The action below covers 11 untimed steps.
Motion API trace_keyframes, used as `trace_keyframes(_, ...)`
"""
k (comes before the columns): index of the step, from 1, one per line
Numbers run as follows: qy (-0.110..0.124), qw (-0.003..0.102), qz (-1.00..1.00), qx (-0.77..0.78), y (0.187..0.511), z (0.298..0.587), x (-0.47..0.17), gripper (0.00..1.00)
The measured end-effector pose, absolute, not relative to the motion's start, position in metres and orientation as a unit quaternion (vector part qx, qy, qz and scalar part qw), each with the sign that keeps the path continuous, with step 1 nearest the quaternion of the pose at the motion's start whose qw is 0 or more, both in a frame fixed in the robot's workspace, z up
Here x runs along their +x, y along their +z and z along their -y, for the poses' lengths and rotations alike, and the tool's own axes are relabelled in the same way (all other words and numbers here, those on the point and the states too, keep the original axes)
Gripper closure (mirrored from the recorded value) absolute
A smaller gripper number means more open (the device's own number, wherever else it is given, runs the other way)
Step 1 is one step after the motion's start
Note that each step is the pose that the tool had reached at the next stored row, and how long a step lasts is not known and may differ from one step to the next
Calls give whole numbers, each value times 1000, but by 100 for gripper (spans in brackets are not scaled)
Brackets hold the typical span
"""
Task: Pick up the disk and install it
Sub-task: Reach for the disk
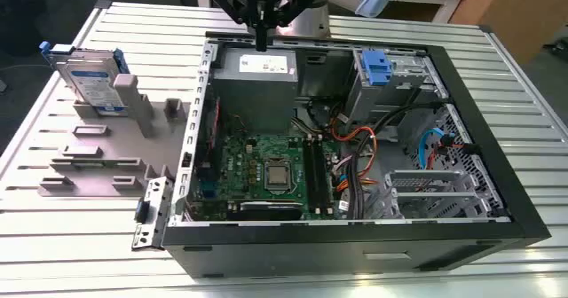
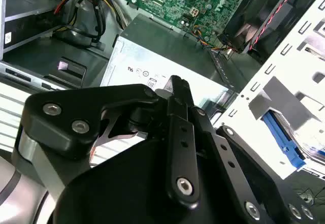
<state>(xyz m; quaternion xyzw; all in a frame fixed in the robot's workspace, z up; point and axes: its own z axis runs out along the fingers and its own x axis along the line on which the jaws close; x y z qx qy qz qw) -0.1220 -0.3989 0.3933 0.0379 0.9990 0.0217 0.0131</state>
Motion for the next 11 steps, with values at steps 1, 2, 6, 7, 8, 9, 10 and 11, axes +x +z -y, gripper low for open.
trace_keyframes(1, 22, 13, -999, 38, 393, 399, -122, 89)
trace_keyframes(2, 22, 13, -999, 38, 393, 399, -122, 89)
trace_keyframes(6, 22, 13, -999, 38, 393, 399, -123, 89)
trace_keyframes(7, 22, 13, -999, 38, 393, 399, -124, 89)
trace_keyframes(8, 22, 13, -999, 38, 393, 399, -124, 89)
trace_keyframes(9, 22, 12, -999, 38, 392, 399, -124, 89)
trace_keyframes(10, 22, 10, -999, 38, 388, 399, -125, 89)
trace_keyframes(11, 22, 10, -999, 38, 388, 399, -125, 89)
